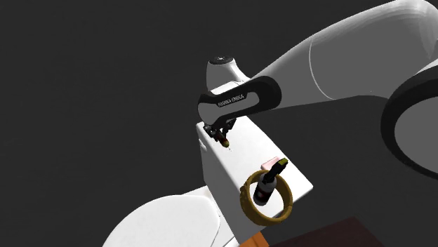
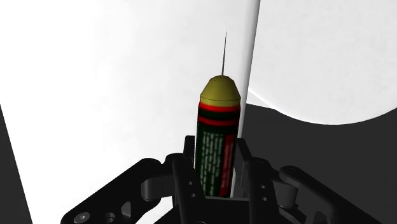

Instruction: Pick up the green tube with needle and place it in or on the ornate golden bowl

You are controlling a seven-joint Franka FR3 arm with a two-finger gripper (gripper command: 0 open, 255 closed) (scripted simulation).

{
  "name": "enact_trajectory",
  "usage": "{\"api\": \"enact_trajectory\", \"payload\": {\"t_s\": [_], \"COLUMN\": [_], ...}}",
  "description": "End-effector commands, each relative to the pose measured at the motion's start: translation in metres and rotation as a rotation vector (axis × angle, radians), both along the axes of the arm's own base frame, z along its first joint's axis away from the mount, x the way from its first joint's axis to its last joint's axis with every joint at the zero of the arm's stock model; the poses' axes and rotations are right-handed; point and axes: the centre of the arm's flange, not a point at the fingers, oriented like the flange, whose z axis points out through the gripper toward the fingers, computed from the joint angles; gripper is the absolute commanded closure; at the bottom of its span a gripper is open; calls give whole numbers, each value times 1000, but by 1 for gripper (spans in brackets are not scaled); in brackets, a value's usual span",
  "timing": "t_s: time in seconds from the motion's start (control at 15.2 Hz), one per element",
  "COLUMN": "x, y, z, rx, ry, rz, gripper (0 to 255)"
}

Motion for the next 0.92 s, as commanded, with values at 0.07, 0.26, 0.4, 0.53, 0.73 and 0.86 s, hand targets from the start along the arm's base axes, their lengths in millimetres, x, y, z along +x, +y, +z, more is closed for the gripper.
{"api": "enact_trajectory", "payload": {"t_s": [0.07, 0.26, 0.4, 0.53, 0.73, 0.86], "x": [0, 0, 0, 0, 0, 0], "y": [-1, -1, -1, -1, -1, -1], "z": [16, 32, 43, 53, 69, 80], "rx": [0, 0, 0, 0, 0, 0], "ry": [0, 0, 0, 0, 0, 0], "rz": [0, 0, 0, 0, 0, 0], "gripper": [255, 255, 255, 255, 255, 255]}}
